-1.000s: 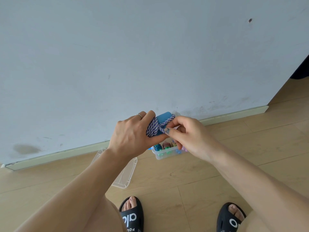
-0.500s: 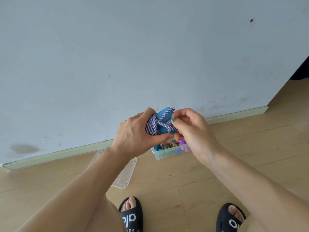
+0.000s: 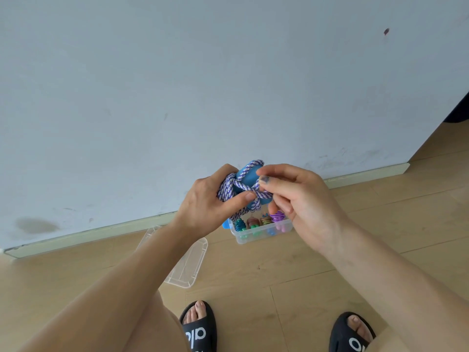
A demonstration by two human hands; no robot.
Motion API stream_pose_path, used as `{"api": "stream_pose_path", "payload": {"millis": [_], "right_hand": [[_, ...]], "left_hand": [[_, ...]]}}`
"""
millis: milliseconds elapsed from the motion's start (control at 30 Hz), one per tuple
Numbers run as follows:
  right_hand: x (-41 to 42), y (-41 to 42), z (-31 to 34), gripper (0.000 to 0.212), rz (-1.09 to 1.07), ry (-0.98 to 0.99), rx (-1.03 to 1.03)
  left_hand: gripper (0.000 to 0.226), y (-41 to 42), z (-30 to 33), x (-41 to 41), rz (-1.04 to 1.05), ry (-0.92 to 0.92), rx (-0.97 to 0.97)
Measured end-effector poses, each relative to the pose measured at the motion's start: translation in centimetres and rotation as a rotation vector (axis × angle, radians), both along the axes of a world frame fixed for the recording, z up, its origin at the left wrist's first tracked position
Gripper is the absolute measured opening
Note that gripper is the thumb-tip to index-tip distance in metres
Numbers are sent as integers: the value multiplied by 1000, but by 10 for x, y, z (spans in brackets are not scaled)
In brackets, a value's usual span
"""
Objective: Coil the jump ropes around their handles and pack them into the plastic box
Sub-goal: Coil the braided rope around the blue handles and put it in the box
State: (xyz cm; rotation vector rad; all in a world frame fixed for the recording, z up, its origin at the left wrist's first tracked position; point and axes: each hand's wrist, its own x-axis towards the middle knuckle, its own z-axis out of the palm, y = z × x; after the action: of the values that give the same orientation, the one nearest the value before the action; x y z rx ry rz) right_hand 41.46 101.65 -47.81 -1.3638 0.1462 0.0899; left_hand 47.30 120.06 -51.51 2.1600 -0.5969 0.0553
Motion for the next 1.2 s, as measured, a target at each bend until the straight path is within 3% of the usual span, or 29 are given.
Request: {"api": "stream_pose_path", "payload": {"millis": [100, 233, 333, 433, 567, 700, 767, 900, 967, 1100, 1200], "right_hand": [[2, -3, 8, 14, 14, 55, 141], [1, -6, 8, 7, 72, -124, -537], [4, -2, -2, 23, 0, -146, -685], [21, -4, -9, 41, -204, 53, -259], [42, -18, -15, 37, -394, 419, 382], [53, -26, -23, 32, -447, 499, 528], [55, -25, -29, 31, -386, 411, 411], [61, -21, -39, 28, -195, 149, -252], [68, -22, -40, 28, -137, 112, -421], [85, -36, -59, 41, -165, 192, -482], [92, -48, -82, 44, -11, 451, -262]], "left_hand": [[45, -3, 0, 4, 3, 3, -18], [39, -8, -2, 4, -28, 25, 59], [30, -11, -7, 4, -58, 79, 66], [26, -17, -10, 5, -57, 133, -12], [19, -24, -14, 9, -26, 181, -55], [14, -29, -21, 13, 3, 208, -58], [14, -28, -26, 15, 16, 248, -37], [27, -29, -36, 17, 18, 462, -112], [31, -32, -39, 22, 8, 570, -146], [40, -43, -54, 44, 69, 816, -260], [49, -64, -77, 63, 113, 999, -408]]}}
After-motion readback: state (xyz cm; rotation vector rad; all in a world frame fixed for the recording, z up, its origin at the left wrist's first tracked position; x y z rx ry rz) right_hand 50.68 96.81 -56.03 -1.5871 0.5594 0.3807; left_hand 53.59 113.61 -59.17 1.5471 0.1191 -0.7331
